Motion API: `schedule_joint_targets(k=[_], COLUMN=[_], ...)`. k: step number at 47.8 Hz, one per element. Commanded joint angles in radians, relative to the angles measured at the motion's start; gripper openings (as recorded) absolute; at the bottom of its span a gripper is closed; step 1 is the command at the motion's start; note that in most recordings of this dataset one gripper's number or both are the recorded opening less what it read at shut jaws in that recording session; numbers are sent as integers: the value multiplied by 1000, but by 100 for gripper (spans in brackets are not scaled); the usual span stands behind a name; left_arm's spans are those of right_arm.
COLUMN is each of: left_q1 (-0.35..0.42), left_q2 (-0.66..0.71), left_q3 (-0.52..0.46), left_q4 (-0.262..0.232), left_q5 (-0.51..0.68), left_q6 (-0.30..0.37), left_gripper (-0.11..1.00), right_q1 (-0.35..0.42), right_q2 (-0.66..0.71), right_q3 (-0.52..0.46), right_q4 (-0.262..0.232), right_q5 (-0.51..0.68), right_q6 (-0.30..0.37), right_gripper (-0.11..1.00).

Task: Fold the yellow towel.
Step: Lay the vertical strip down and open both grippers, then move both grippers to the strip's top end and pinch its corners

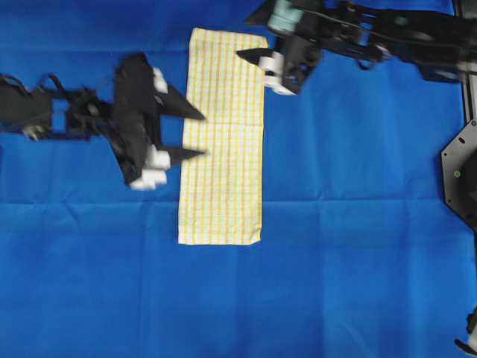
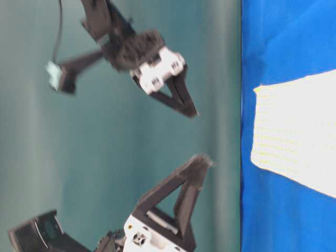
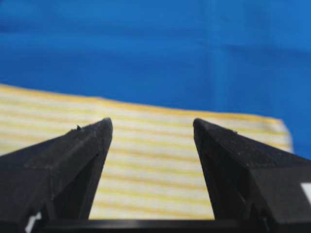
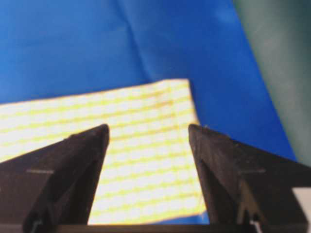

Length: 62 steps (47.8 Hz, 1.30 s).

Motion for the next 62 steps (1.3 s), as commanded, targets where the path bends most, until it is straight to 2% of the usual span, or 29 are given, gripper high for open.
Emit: schedule_joint_targets(k=[1,6,14,23,32,41,50,62], left_q1=[41,80,94,104,141,196,275,380], left_q2=[-49,-74,-91,-78,-41,37,152,299], left_q3=[18,46,71,67,51,9,-44,-101], left_q4=[3,3,3,3,3,8,8,8], left_q5=[-20,-32,-46,-63,-71,-97,-118,-173], left_q6=[11,18,17,17,18,43,98,103], left_gripper=[61,65,72,74,74,77,78,78], right_q1=[18,32,41,41,32,-28,-86,-144], right_q2=[-100,-175,-264,-272,-216,-109,20,179], right_q3=[66,152,238,252,225,170,83,-9], right_q4=[-2,3,18,21,21,23,23,31], right_q5=[-57,-109,-140,-135,-135,-120,-97,-66], right_q6=[9,21,37,40,40,40,40,43], right_gripper=[67,67,67,67,68,68,74,75])
